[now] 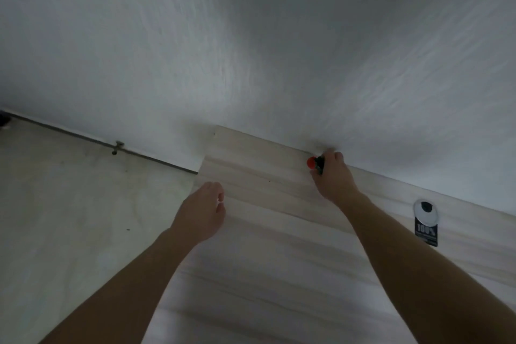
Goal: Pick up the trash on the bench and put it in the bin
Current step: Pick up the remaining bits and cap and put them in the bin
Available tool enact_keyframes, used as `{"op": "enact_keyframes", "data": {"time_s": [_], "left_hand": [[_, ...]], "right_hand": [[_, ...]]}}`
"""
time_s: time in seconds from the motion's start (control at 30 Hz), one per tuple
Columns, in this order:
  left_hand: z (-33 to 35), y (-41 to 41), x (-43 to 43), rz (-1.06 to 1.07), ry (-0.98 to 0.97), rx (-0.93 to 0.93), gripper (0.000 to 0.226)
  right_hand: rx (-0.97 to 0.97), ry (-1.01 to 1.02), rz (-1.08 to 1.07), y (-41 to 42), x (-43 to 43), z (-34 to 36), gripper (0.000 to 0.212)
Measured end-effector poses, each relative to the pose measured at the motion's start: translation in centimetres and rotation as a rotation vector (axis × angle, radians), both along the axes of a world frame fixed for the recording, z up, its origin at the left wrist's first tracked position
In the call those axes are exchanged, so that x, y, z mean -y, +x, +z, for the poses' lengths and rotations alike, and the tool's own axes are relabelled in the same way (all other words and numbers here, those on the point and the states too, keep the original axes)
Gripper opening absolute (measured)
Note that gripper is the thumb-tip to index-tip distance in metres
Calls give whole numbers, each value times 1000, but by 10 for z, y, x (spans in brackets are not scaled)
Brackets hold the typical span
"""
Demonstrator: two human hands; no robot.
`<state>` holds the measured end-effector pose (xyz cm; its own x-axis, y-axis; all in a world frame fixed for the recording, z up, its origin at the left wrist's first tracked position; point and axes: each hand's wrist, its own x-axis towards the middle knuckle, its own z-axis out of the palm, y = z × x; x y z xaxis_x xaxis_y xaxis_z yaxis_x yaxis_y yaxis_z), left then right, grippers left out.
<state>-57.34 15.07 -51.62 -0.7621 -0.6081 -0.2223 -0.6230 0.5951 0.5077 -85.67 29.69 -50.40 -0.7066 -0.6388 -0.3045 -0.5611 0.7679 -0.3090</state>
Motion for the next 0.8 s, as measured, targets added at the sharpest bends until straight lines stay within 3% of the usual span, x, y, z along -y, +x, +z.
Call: {"op": "enact_keyframes", "data": {"time_s": [0.4,0.8], "left_hand": [[-16,-21,3,-9,24,53,12],[11,-39,-7,-4,10,16,10]], "right_hand": [[-27,50,66,3,15,-35,31],[65,42,104,16,-5,-9,28]]}}
